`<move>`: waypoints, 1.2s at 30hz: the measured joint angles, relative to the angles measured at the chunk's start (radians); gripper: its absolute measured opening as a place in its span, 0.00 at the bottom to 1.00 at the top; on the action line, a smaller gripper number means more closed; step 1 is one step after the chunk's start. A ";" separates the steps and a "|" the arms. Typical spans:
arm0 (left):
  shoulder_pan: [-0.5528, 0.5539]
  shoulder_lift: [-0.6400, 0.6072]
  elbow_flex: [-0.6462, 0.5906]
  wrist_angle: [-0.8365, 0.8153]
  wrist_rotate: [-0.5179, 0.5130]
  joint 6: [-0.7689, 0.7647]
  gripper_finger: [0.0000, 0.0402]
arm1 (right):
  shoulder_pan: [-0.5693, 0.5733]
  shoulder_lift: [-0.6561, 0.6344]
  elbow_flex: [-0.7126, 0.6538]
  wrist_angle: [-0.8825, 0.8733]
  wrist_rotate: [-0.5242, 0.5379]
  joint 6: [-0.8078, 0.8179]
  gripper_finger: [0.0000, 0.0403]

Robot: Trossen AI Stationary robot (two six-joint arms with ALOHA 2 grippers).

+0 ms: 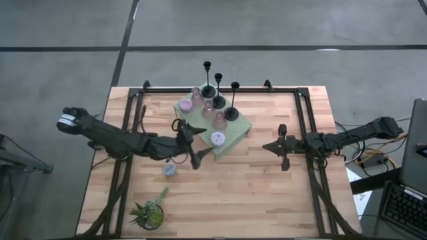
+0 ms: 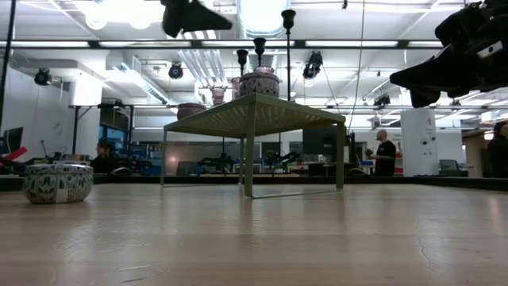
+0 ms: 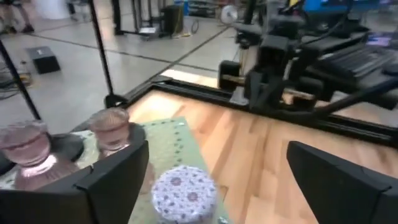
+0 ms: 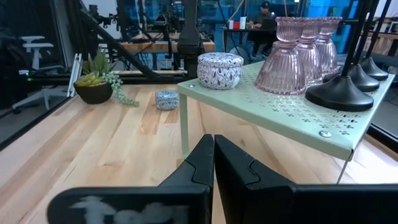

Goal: Pick & Place candle stick holders
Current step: Put the white scented candle on the shelf aligned with the pink glass candle holder

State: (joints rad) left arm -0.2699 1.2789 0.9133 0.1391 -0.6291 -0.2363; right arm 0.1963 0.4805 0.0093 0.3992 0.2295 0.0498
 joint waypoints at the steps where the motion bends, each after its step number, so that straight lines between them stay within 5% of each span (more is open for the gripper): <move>1: 0.000 0.017 0.010 -0.001 -0.016 -0.001 0.96 | 0.000 0.001 0.000 0.000 0.000 0.000 0.02; 5: 0.001 0.080 0.037 -0.014 -0.132 -0.014 0.97 | 0.000 0.002 0.000 0.000 0.000 0.000 0.02; 10: 0.000 0.170 0.076 -0.008 -0.140 -0.097 0.97 | 0.000 0.005 0.000 0.000 0.000 0.000 0.02; 19: -0.005 0.333 0.141 -0.009 -0.207 -0.020 0.97 | 0.000 0.005 0.000 0.000 0.000 0.000 0.02; 36: -0.005 0.391 0.146 -0.030 -0.316 -0.056 0.97 | 0.000 0.005 0.000 0.000 0.000 0.000 0.02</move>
State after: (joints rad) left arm -0.2749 1.6697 1.0595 0.1088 -0.9450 -0.2928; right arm 0.1963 0.4858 0.0093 0.3992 0.2291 0.0498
